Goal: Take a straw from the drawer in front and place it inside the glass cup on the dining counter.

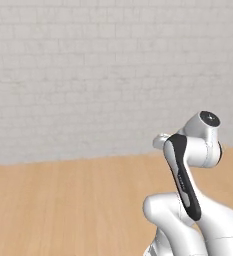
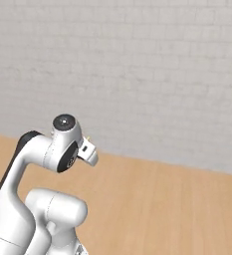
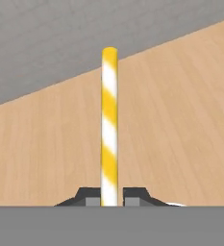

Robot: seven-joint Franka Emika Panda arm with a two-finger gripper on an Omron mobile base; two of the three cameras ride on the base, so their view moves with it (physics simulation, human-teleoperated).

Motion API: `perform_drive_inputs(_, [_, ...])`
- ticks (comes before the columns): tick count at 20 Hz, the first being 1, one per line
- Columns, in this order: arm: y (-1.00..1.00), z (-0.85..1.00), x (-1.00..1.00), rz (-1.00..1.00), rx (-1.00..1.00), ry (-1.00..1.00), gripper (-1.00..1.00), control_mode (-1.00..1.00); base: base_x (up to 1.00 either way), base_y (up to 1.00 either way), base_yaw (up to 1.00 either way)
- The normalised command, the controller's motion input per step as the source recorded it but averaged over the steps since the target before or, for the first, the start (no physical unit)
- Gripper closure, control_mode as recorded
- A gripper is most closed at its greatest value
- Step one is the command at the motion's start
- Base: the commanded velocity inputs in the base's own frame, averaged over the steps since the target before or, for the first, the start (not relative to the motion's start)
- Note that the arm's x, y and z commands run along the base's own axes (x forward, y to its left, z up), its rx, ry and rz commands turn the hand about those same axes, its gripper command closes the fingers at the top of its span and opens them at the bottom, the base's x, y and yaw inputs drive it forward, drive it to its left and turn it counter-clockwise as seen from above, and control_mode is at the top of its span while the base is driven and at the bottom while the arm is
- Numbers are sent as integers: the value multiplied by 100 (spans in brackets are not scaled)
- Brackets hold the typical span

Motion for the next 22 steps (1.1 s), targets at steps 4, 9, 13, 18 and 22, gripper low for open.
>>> perform_drive_inputs(4, [0, 0, 0, 0, 0, 0, 100, 100, 100, -17, 55])
perform_drive_inputs(9, [0, 0, 0, 0, 0, 0, 100, 100, 100, -6, 60])
perform_drive_inputs(13, [0, 0, 0, 0, 0, 0, 100, 100, 100, 0, 60])
perform_drive_inputs(18, [0, 0, 0, 0, 0, 0, 100, 100, 100, 4, 58])
perform_drive_inputs(22, [0, 0, 0, 0, 0, 0, 100, 100, 100, 53, 47])
